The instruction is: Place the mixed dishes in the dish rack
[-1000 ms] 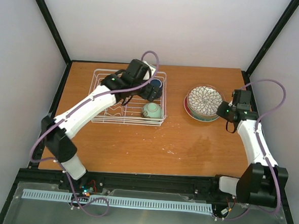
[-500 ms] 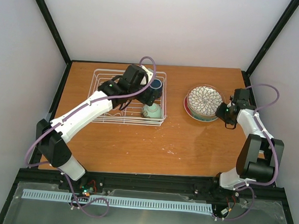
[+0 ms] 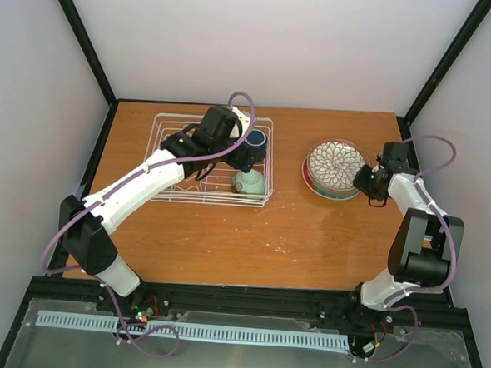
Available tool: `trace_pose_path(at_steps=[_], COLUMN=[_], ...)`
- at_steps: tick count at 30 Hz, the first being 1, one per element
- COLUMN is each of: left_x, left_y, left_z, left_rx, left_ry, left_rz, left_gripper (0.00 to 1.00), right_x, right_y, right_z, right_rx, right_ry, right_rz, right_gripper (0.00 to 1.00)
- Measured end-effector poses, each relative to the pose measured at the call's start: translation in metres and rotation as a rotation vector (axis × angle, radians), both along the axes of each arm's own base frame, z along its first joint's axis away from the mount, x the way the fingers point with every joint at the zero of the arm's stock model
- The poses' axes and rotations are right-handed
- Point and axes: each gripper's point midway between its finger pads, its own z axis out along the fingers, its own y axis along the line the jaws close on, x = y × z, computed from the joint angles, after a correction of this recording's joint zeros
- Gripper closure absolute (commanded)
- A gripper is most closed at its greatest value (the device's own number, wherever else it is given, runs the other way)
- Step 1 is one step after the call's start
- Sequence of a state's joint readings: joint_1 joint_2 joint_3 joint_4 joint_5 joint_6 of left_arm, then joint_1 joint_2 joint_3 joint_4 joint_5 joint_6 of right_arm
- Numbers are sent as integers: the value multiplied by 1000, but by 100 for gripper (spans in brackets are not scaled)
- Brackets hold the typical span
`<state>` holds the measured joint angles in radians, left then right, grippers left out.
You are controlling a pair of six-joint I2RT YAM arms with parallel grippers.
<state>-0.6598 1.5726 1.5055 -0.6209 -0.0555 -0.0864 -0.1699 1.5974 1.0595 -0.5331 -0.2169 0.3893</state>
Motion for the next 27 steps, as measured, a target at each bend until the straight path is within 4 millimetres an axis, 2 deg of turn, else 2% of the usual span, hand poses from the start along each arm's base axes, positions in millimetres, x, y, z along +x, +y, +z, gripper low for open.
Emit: trace_pose_path(at_steps=[8, 15, 19, 23, 27], left_x=[1, 2, 3, 4, 5], left_y=[4, 5, 6, 7, 8], left_z=[-7, -5, -6, -6, -7], left_rx=[8, 2, 1, 2, 2], left_ry=[10, 2, 1, 1, 2], left_rz=[7, 11, 14, 16, 19], left_gripper=[3, 3, 3, 3, 3], right_x=[2, 10, 21, 20, 19], right_y=[-1, -4, -8, -7, -7], right_z=[-6, -15, -7, -7, 2], right_rx=[1, 18, 22, 25, 21], right_ry=[7, 24, -18, -16, -42], right_rz=[-7, -29, -47, -46, -45], right_gripper=[75, 97, 97, 97, 97])
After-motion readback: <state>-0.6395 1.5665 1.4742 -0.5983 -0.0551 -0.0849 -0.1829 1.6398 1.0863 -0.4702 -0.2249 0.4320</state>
